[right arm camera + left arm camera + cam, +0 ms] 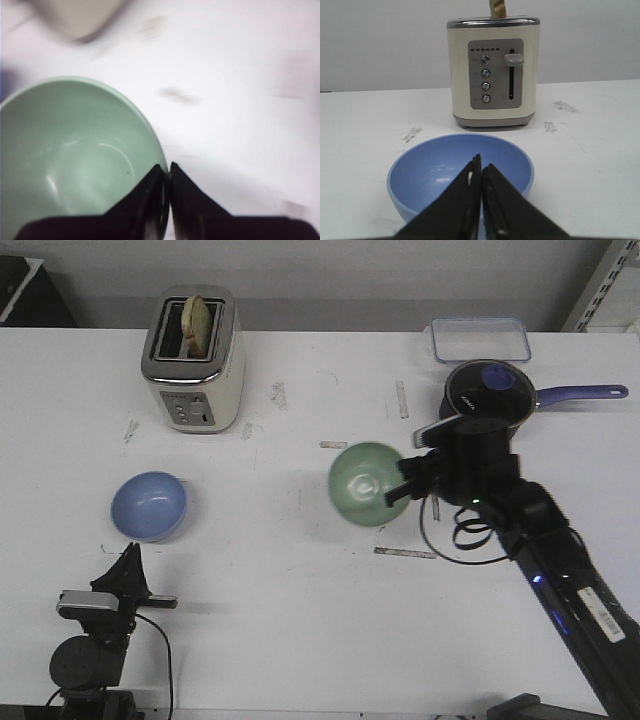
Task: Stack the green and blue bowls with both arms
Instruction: 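Grasp the green bowl rim with the right gripper and carry it toward the table center, then lower the green bowl onto the table and open the right gripper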
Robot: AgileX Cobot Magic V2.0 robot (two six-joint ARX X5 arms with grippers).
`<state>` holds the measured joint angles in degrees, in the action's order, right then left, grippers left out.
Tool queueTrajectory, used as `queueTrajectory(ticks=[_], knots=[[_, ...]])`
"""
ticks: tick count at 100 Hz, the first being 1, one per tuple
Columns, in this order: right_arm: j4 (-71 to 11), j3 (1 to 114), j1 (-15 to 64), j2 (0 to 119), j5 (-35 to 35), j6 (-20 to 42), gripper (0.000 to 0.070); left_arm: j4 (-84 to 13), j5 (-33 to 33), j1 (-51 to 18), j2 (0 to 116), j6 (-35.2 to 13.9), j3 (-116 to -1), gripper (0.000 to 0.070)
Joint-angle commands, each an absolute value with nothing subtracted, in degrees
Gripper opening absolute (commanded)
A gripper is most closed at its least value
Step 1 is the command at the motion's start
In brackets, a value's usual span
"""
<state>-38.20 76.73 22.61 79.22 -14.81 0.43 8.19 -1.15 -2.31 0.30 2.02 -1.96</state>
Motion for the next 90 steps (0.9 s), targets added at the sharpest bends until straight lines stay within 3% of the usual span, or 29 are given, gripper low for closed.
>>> queueTrajectory(ticks=[1,24,75,82,90], knots=[[-38.11,77.32,28.56,81.84,-14.98,1.69,0.0000,9.06,-1.13,-2.31,0.19,1.69,-0.78,0.0002],[-38.92,77.23,37.43,91.00,-14.55,1.23,0.0000,8.93,-1.13,-2.31,0.19,1.72,-0.78,0.0002],[-39.72,77.21,37.93,99.61,-13.08,-1.83,0.0001,5.91,-1.13,-2.31,0.19,1.69,-0.78,0.0002],[-39.97,77.21,37.93,99.57,-13.63,-1.83,0.0064,5.78,-1.13,-2.31,0.19,1.72,-0.78,0.0002],[-40.12,77.28,37.87,99.37,-13.82,-1.83,0.0261,5.78,-1.13,-2.33,0.19,1.72,-0.78,0.0002]])
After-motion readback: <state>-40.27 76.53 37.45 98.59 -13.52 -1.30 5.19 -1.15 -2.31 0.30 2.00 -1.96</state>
